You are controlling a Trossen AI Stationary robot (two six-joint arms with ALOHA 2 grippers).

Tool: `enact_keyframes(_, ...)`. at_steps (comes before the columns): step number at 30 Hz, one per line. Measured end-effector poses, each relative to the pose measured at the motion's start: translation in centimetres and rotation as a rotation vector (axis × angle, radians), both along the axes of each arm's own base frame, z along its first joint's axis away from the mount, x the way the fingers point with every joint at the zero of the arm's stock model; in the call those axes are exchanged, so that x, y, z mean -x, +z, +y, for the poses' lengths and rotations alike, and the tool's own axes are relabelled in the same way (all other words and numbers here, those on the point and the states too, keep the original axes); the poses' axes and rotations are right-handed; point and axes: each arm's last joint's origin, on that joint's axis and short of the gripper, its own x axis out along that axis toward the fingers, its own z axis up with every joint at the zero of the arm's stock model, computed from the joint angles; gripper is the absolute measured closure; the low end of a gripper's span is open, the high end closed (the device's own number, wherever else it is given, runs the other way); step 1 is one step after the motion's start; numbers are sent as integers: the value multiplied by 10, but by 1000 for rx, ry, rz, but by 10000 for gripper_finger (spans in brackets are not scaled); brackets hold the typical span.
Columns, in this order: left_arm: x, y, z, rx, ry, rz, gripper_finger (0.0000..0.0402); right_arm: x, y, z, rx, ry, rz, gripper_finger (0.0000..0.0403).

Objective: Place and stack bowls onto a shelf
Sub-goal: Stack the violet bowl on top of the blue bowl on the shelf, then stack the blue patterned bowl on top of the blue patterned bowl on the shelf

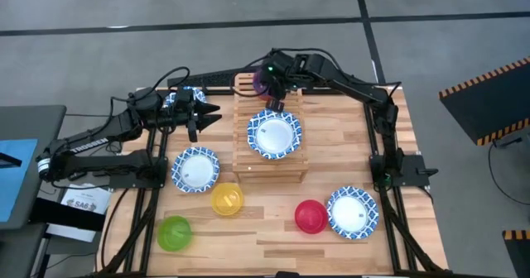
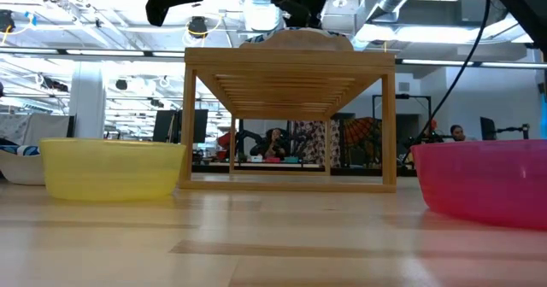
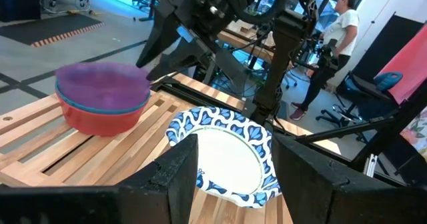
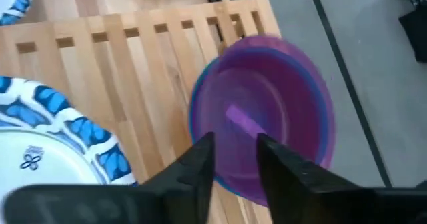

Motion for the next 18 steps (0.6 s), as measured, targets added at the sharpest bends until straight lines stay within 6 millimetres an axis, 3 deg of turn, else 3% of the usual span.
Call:
enact_keyframes(8,0,0,0,0,0,0,228,1,3,1,21,24,13,157)
enact_keyframes(13,0,0,0,1,0,3,228,11,13,5,-18,33,42,148)
enact_keyframes(18,0,-1,0,4,1,11,228,31,20,10,-191,40,62,148)
